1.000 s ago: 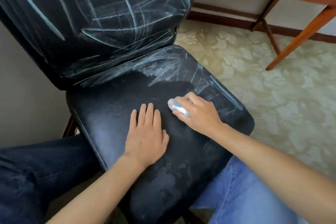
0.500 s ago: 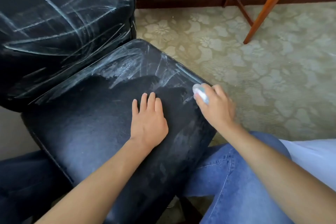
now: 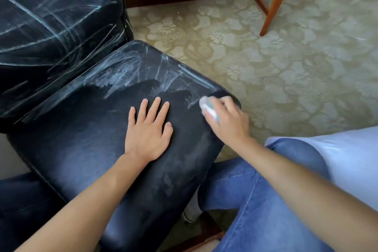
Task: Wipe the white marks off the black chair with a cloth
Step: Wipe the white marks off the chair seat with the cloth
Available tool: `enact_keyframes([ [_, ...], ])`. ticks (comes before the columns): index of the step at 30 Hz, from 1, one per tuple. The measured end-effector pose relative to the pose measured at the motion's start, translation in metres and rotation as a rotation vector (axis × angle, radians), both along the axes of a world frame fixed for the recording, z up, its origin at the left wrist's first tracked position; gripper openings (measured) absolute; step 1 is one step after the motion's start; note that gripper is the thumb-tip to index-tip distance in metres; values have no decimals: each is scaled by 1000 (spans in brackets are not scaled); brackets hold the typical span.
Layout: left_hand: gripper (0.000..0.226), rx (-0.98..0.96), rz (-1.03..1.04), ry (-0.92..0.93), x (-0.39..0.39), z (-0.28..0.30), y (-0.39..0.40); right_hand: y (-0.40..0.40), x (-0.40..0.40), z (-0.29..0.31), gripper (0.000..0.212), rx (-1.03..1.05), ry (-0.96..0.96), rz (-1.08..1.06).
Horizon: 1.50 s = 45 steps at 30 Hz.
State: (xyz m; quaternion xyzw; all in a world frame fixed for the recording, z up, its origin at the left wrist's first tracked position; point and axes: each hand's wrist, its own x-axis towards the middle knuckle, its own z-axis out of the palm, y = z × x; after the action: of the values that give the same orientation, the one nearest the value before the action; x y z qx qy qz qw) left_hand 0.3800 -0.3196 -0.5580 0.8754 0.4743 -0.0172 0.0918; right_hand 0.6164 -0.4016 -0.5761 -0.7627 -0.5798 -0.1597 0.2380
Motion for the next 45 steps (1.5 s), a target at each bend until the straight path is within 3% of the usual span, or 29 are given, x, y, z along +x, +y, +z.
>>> enact_keyframes([
  [2,70,-4,-8,56,4,1,-1,18,45,-3,35,-110,183,-285],
  [5,74,-25,13,119,19,4,-8,28,59,0,38,-133,361,-362],
  [7,79,-24,33,143,30,4,-15,30,37,5,36,-68,265,-276],
  [10,81,10,48,145,31,0,-21,24,-24,11,25,-56,129,200],
  [12,83,22,54,111,28,-2,-21,30,-31,14,24,-84,67,356],
  [15,89,19,101,79,28,-4,-21,59,13,12,31,-89,91,11],
  [18,92,15,116,91,32,-2,-24,71,57,13,33,-146,302,-279],
  [21,92,19,119,101,33,-2,-23,65,32,12,29,-54,213,-208],
  [25,92,24,103,78,32,-3,-24,42,-40,12,24,-3,105,260],
  [27,92,23,100,78,31,-2,-23,43,-42,10,27,-4,103,341],
  [30,90,17,111,104,33,0,-24,67,0,7,33,-30,55,71],
  [32,90,12,116,118,35,1,-24,81,38,7,34,-67,162,-144],
  [34,90,12,119,121,36,2,-24,85,52,11,33,-89,271,-211],
  [37,92,4,126,137,39,2,-23,84,21,11,27,-27,136,-102],
  [41,95,-1,117,111,38,0,-22,67,-49,4,16,67,64,322],
  [43,94,-11,124,108,38,0,-22,77,-32,7,26,27,67,276],
  [45,93,-10,132,116,39,0,-23,93,-3,6,29,-31,28,72],
])
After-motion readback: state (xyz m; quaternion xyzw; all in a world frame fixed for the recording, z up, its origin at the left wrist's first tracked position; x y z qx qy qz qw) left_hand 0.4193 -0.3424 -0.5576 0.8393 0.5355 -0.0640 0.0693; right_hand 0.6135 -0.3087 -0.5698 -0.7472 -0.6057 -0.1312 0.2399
